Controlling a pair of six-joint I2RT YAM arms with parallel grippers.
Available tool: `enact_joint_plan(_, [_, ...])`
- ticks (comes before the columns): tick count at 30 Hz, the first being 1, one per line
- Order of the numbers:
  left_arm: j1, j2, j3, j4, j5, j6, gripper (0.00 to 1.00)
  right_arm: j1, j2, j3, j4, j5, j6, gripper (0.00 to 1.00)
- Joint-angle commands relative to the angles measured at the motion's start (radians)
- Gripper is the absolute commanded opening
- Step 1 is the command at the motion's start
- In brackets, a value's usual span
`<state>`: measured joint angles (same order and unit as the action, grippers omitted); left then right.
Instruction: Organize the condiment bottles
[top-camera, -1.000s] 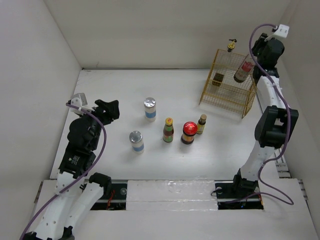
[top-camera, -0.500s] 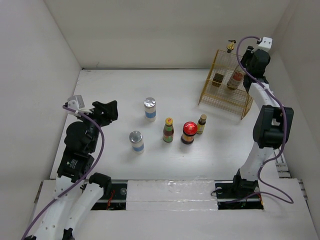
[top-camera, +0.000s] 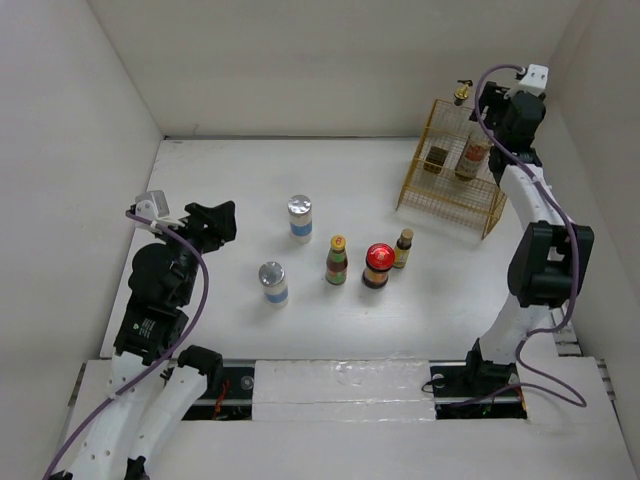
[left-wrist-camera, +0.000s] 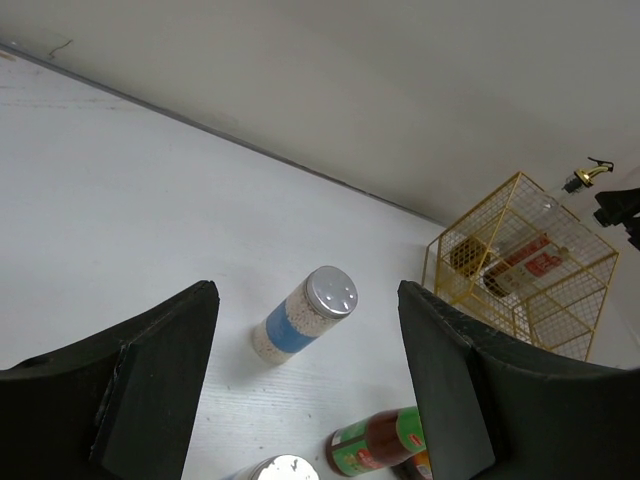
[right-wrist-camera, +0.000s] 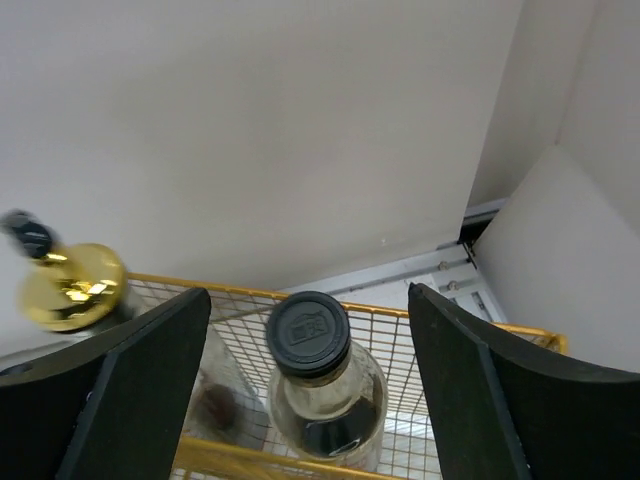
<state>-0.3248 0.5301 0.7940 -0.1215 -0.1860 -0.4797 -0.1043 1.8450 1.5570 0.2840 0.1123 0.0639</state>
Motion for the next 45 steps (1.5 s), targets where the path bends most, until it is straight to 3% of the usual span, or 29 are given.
enact_joint_plan(1, [0.004,-0.007,0.008,0.051,0.014,0.012,0.68,0.025,-0.137,0.060,-0.020,-0.017,0.001,0.86])
enact_joint_plan(4, [0.004,0.004,0.008,0.051,0.014,0.012,0.68,0.067,-0.248,-0.018,-0.032,-0.069,0.046,0.88])
enact_joint_plan(7, [0.004,0.004,0.008,0.051,0.014,0.012,0.68,0.103,-0.374,-0.176,-0.016,-0.204,0.174,0.66])
enact_joint_plan(8, [0.004,0.013,0.008,0.051,0.014,0.012,0.68,0.157,-0.400,-0.228,0.024,-0.299,0.197,0.37])
enact_joint_plan(10, [0.004,0.022,0.008,0.051,0.014,0.012,0.66,0.239,-0.437,-0.345,0.078,-0.354,0.211,0.18])
enact_joint_plan(12, [0.004,0.031,0.008,0.051,0.025,0.012,0.60,0.388,-0.437,-0.360,0.055,-0.385,0.177,0.05])
enact_joint_plan(15, [0.004,0.042,0.008,0.051,0.025,0.012,0.51,0.568,-0.415,-0.348,-0.060,-0.344,0.087,0.02])
enact_joint_plan(17, [0.004,0.042,0.008,0.051,0.025,0.012,0.43,0.636,-0.415,-0.362,-0.107,-0.304,0.041,0.11])
enact_joint_plan(18, [0.004,0.042,0.008,0.051,0.025,0.012,0.39,0.661,-0.432,-0.374,-0.118,-0.272,0.040,0.21])
enact_joint_plan(19, [0.004,0.042,0.008,0.051,0.025,0.012,0.37,0.692,-0.446,-0.406,-0.130,-0.272,0.027,0.47])
enact_joint_plan(20, [0.004,0.042,0.008,0.051,0.025,0.012,0.34,0.692,-0.482,-0.429,-0.141,-0.272,0.027,0.58])
enact_joint_plan(23, [0.004,0.051,0.008,0.051,0.025,0.012,0.33,0.719,-0.571,-0.536,-0.141,-0.310,0.027,0.83])
enact_joint_plan(26, [0.004,0.063,0.008,0.051,0.025,0.012,0.33,0.770,-0.586,-0.569,-0.192,-0.364,0.017,0.93])
enact_joint_plan(32, [0.004,0.064,0.008,0.051,0.034,0.012,0.59,0.879,-0.575,-0.589,-0.255,-0.321,-0.012,0.94])
enact_joint_plan(36, [0.004,0.054,0.008,0.051,0.034,0.012,0.62,0.899,-0.564,-0.609,-0.255,-0.330,-0.012,0.92])
enact_joint_plan(45, [0.004,0.045,0.008,0.051,0.043,0.012,0.64,0.908,-0.524,-0.669,-0.195,-0.165,0.034,0.86])
